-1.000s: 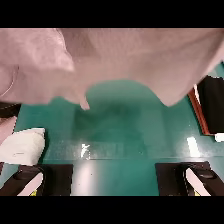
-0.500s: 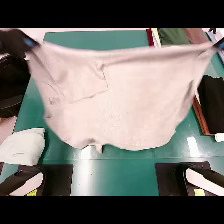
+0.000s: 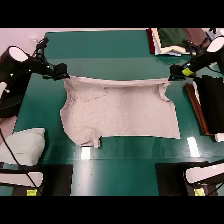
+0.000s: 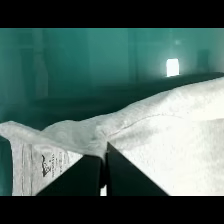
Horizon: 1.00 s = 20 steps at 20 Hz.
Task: Fold the shirts.
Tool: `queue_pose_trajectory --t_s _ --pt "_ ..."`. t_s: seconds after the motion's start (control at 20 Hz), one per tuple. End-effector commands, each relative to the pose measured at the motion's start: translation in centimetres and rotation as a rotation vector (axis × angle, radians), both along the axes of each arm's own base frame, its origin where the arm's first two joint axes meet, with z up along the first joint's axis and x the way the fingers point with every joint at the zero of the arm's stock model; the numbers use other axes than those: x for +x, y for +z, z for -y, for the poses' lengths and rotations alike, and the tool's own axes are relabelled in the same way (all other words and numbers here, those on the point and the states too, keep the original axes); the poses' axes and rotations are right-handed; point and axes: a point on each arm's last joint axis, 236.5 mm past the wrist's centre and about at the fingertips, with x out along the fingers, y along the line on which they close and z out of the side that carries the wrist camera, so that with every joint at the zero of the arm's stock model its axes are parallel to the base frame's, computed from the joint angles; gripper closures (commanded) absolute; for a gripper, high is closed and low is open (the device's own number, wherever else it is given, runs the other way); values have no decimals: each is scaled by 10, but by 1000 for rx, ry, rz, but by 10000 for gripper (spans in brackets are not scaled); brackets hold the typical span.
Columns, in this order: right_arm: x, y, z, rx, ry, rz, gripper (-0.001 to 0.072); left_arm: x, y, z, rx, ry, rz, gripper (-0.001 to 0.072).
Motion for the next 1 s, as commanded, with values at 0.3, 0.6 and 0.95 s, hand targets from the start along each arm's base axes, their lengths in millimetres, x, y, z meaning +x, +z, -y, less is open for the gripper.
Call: queue_pose_trajectory --t_s 0.3,0.6,0.95 --pt "-20 -21 29 -142 90 -78 698 -27 -40 -2 80 -142 -134 684" --pt "-46 -66 9 -130 117 -159 697 -52 -87 -3 70 -126 -239 683" --pt "-66 -20 19 -135 87 -106 301 -77 -63 -15 103 -118 -294 169"
